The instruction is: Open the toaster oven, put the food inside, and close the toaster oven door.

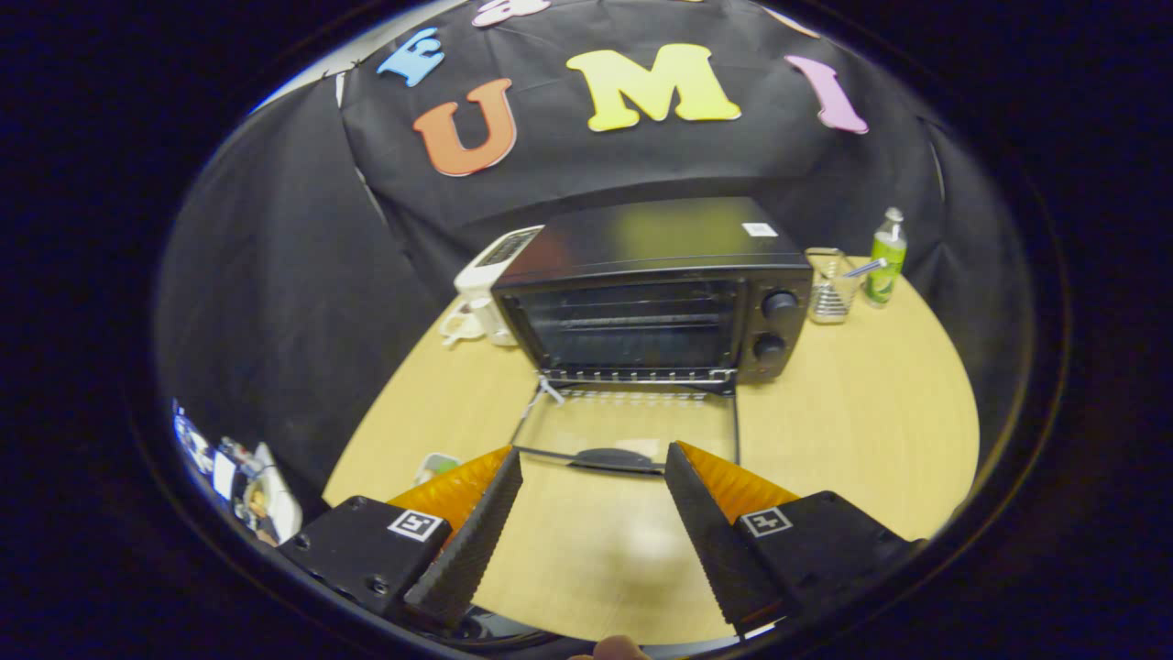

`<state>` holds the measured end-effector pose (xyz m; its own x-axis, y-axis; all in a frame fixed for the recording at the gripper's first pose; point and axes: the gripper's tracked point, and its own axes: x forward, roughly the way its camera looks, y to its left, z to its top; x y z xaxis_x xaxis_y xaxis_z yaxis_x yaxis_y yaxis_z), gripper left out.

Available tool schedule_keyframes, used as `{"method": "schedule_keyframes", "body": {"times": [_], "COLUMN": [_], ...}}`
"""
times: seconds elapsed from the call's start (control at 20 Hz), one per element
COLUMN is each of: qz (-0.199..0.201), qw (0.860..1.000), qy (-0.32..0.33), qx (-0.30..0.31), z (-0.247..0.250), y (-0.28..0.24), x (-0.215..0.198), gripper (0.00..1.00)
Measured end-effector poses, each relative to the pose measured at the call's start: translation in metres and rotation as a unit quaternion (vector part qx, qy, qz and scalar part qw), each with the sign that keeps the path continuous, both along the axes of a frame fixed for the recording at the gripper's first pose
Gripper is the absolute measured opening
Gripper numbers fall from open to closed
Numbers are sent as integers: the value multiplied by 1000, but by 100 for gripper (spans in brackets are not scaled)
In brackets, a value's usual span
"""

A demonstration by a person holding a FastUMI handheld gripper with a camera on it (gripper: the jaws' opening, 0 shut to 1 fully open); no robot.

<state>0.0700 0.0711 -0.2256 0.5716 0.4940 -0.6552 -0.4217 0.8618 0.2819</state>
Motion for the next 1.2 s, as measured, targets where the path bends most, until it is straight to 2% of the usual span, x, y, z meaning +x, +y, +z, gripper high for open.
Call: {"method": "schedule_keyframes", "body": {"times": [0.1, 0.25, 0.55, 0.75, 0.85, 1.1, 1.2], "qz": [47, 62, 56, 41, 50, 67, 69], "qw": [994, 980, 949, 929, 928, 932, 932], "qy": [80, 151, 280, 339, 344, 338, 335], "qx": [59, 109, 137, 143, 132, 116, 118], "z": [10, 11, -51, -86, -98, -118, -122], "y": [21, 43, 90, 108, 115, 130, 136], "x": [-31, -52, -69, -70, -70, -69, -69], "gripper": [100, 100, 99, 94, 89, 83, 75]}}
